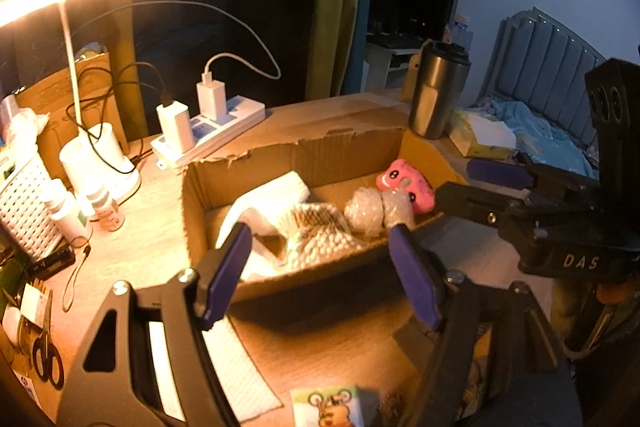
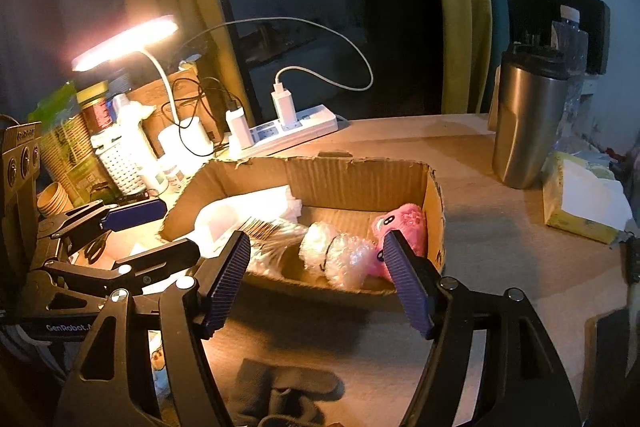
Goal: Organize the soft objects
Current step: 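Withdraw both tools toward the glove and brown bear, then grasp the grey dotted glove with the right tool while the left tool grasps the cartoon tissue pack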
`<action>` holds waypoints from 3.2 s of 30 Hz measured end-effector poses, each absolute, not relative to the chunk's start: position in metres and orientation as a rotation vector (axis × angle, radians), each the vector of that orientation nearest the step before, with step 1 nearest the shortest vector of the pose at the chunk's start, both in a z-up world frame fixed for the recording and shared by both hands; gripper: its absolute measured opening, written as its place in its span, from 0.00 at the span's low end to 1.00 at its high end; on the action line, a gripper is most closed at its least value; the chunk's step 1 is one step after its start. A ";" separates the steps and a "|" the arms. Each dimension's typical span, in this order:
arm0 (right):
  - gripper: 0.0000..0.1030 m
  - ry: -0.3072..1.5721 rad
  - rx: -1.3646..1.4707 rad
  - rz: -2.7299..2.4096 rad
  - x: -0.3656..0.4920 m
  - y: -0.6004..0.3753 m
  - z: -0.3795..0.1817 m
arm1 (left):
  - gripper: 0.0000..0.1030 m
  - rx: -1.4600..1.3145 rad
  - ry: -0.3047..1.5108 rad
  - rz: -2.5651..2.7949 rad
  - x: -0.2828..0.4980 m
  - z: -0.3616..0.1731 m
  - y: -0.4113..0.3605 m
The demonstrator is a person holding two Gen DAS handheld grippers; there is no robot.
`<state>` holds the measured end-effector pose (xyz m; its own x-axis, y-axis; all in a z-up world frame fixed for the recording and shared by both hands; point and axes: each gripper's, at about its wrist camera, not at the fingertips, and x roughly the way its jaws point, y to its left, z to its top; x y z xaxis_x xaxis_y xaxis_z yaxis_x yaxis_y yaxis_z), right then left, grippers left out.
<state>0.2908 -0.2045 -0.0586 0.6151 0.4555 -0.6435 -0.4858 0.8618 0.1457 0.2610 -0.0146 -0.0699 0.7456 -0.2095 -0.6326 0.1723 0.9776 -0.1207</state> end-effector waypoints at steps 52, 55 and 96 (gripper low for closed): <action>0.70 0.763 -0.137 0.501 0.161 -0.183 -0.082 | 0.71 -0.143 0.709 -0.164 0.131 -0.110 0.027; 0.70 0.776 -0.145 0.492 0.157 -0.182 -0.088 | 0.71 -0.142 0.715 -0.170 0.128 -0.115 0.027; 0.41 0.911 -0.089 0.483 0.193 -0.203 -0.138 | 0.60 -0.027 0.892 -0.172 0.175 -0.159 -0.008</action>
